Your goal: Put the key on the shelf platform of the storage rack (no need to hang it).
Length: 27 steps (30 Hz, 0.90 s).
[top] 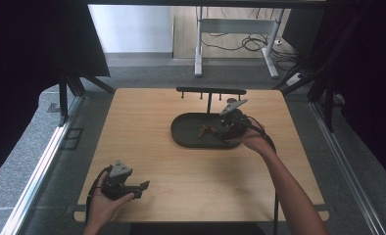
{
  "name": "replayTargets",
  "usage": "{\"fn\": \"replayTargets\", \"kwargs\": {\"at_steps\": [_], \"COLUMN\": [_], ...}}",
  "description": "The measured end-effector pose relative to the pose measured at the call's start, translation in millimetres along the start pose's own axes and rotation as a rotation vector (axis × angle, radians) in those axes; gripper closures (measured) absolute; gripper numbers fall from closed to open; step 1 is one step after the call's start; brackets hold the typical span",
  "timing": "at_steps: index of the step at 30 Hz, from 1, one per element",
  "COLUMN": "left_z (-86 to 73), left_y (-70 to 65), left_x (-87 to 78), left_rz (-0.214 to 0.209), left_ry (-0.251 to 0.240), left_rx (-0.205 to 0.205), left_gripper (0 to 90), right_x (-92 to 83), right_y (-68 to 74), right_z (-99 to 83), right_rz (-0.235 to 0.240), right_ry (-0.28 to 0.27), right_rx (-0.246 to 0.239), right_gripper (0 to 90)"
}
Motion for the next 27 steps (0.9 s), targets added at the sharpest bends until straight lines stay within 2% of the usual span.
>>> {"fn": "replayTargets", "kwargs": {"at_steps": [6,10,11,15,17,18,22,27], "left_z": [0.4,1.2,1.4,1.3,1.5,1.5,1.3,1.0], "left_y": [0.1,-1.4,-2.0,-3.7,-4.4,-4.6,-5.7,-6.5], "left_x": [-2.2,-2.6,-2.4,-1.7,-1.2,-1.2,-0.7,-0.7], "left_rz": [-0.002,-0.007,-0.009,-0.011,-0.009,-0.009,-0.009,-0.007], "left_ry": [-0.006,-0.01,-0.01,-0.003,-0.007,-0.007,-0.003,-0.002], "left_rx": [-0.008,-0.008,-0.007,-0.002,-0.002,-0.003,-0.008,-0.008], "left_gripper": [20.1,20.1,20.1,20.1,20.2,20.2,20.2,20.1], "right_x": [-15.7,-28.0,-33.0,-39.2,-44.6,-44.6,-53.1,-59.6], "right_y": [0.8,2.3,4.1,6.3,8.4,8.4,10.3,15.9], "right_z": [-16.1,-31.8,-42.9,-57.4,-75.6,-75.6,-103.4,-130.8], "right_rz": [-0.005,0.007,0.002,-0.003,-0.015,-0.015,-0.028,-0.056], "right_ry": [-0.068,-0.121,-0.133,-0.148,-0.149,-0.149,-0.164,-0.168], "right_rx": [0.057,0.097,0.111,0.128,0.143,0.143,0.189,0.207], "right_gripper": [44.9,44.9,44.7,44.6,44.6,44.6,44.6,44.4]}}
Point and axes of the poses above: each handheld gripper's, and its own axes: x roughly forward along the jaws, z roughly out of its top, y roughly to its left, the point moved 6 cm from there along x, roughly forward along the jaws, and after that the axes turned 2 degrees about -z, right-handed, at the moved point
